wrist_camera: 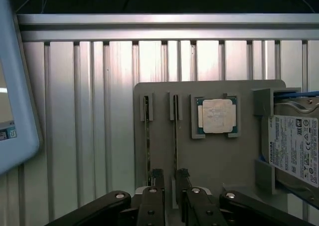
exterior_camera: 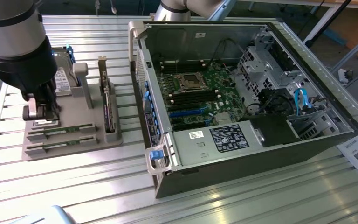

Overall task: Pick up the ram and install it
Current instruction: 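Pick up the ram and move it above insertion slot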

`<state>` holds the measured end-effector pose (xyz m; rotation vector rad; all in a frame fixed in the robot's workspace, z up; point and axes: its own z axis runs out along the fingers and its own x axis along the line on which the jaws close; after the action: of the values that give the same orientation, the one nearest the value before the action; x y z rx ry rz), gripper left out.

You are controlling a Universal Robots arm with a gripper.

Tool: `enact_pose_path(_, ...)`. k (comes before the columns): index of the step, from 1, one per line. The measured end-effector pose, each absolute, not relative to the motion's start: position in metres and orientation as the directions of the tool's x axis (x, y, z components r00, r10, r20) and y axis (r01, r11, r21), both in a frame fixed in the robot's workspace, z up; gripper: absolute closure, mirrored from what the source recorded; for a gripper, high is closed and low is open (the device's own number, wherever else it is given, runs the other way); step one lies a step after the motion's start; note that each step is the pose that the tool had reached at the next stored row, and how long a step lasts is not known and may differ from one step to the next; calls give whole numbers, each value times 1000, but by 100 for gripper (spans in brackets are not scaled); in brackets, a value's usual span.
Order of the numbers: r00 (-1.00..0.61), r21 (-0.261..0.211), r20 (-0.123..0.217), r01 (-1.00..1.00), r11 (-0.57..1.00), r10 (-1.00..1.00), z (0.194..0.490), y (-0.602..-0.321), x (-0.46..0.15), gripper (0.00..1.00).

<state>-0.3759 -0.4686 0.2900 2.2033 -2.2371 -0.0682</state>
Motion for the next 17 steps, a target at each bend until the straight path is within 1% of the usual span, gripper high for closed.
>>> enact_pose_path(17, -16, 32, -30, -999, 15, -999, 262, -476, -376, 76)
